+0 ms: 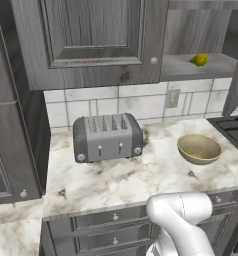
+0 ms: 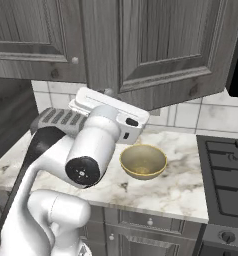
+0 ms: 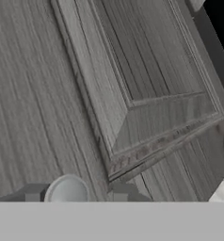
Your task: Open the cabinet. Pick the banana and pear from the cabinet and place them into the bowl. Then close the cabinet.
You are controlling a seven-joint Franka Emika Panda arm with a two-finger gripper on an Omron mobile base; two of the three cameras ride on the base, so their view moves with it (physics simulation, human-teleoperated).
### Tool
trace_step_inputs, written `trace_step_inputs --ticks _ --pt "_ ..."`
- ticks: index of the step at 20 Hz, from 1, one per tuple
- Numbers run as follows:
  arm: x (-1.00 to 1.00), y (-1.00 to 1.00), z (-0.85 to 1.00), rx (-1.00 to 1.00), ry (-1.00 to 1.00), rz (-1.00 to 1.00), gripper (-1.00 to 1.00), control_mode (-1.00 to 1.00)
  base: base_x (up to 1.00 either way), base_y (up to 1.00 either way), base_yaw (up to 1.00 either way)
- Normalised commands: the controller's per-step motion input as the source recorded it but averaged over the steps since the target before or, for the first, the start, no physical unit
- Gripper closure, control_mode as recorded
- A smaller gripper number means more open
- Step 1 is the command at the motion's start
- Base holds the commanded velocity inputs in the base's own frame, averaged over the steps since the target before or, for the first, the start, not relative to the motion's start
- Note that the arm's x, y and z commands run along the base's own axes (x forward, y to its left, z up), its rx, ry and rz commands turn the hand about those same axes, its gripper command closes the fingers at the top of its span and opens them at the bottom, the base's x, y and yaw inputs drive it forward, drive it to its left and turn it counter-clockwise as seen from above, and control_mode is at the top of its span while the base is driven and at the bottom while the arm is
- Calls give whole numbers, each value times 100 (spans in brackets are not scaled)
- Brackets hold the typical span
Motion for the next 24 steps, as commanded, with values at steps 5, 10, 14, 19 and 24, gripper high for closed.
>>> trace_step_inputs --ticks 5,10,14,19,24 --pt "-2 -10 0 0 0 0 -100 -100 0 0 0" --pt "-70 2 0 0 0 0 -100 -100 0 0 0" --pt "-95 22 -1 0 0 0 -100 -100 0 0 0" --pt "-69 71 -33 -5 10 1 -100 -100 0 0 0" --pt "-20 100 -36 -15 9 -7 -100 -100 0 0 0"
